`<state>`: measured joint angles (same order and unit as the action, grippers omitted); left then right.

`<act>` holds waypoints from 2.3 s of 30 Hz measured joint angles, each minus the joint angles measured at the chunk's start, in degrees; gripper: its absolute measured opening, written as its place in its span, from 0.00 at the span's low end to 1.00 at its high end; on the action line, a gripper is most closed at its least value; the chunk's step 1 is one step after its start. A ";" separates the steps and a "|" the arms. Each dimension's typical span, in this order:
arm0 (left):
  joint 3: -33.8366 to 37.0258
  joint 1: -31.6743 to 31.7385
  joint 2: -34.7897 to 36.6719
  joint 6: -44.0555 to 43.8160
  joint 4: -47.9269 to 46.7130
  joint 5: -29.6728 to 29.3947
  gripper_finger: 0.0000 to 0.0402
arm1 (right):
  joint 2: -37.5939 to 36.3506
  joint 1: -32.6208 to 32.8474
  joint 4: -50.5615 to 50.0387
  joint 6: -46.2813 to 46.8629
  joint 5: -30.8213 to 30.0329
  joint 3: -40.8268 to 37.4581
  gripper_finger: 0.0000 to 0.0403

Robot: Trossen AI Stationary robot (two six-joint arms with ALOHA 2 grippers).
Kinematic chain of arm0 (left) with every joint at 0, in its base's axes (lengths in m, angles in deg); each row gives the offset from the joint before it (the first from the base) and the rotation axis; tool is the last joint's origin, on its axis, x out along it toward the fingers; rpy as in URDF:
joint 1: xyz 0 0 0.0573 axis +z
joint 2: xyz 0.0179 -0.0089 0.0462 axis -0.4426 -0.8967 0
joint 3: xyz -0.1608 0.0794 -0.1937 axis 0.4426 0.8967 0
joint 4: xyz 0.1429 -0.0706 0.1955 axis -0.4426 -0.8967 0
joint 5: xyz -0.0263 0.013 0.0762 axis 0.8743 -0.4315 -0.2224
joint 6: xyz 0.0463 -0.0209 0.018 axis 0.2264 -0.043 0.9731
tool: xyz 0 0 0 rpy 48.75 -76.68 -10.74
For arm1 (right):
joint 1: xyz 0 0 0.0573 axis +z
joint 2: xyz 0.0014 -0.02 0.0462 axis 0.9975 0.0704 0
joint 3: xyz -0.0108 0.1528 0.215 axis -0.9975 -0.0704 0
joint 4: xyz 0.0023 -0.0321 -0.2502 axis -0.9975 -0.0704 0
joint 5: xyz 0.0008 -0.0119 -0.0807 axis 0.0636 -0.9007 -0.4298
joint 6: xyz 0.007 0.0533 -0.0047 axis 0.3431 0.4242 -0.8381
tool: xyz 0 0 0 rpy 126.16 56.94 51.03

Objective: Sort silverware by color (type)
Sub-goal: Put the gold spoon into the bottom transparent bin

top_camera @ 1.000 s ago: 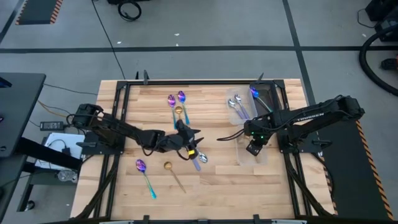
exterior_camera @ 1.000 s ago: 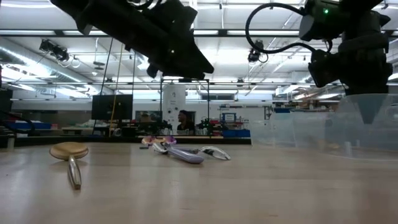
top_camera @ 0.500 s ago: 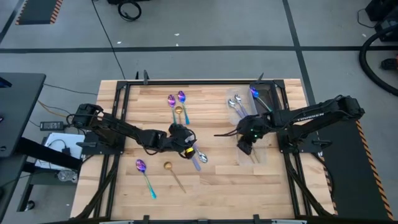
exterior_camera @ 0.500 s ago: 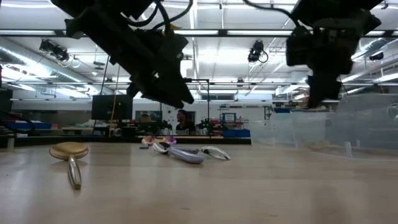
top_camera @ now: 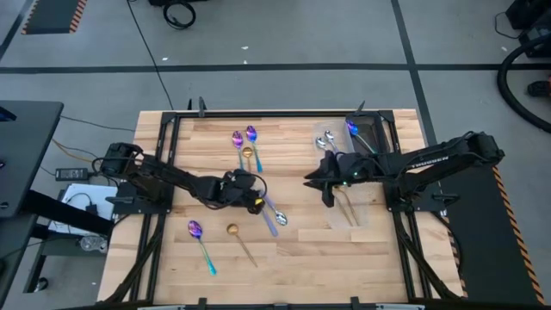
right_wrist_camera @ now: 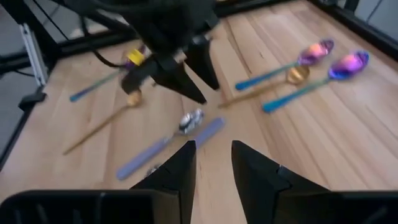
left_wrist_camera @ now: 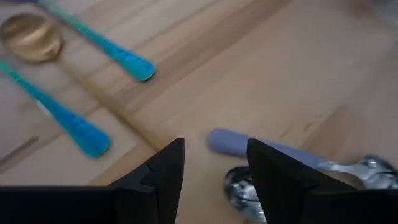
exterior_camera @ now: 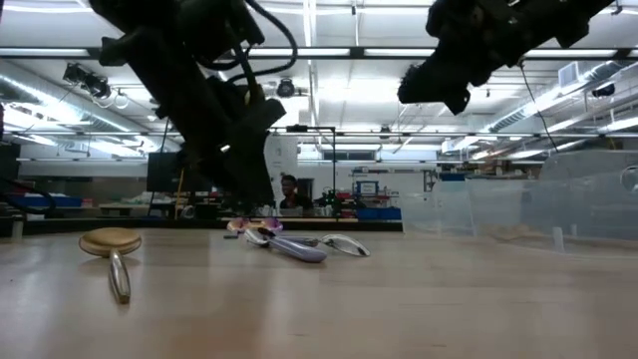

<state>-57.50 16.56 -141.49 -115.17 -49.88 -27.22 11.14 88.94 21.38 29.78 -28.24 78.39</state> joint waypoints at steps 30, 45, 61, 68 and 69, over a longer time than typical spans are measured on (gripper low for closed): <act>-12.41 -13.82 0.02 -24.21 -29.01 7.57 0.45 | 23.40 4.86 26.77 -3.63 0.24 -3.30 0.27; -12.39 -23.83 0.02 -41.68 -34.61 7.56 0.45 | 22.69 6.01 30.38 -10.07 0.02 -3.27 0.27; -12.24 -24.29 -2.53 -42.06 -40.77 7.14 0.44 | 22.69 6.43 31.87 -12.66 1.55 -3.26 0.27; -12.24 -23.98 -3.26 -39.30 -40.40 4.27 0.37 | 22.69 6.43 32.16 -12.39 3.03 -3.23 0.27; -12.24 -24.09 -3.26 -39.27 -40.97 3.56 0.35 | 22.69 6.45 32.13 -12.37 3.31 -3.23 0.27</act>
<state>-69.74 -7.53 -144.74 -154.45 -90.85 -23.66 33.84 95.39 53.51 17.41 -24.93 75.16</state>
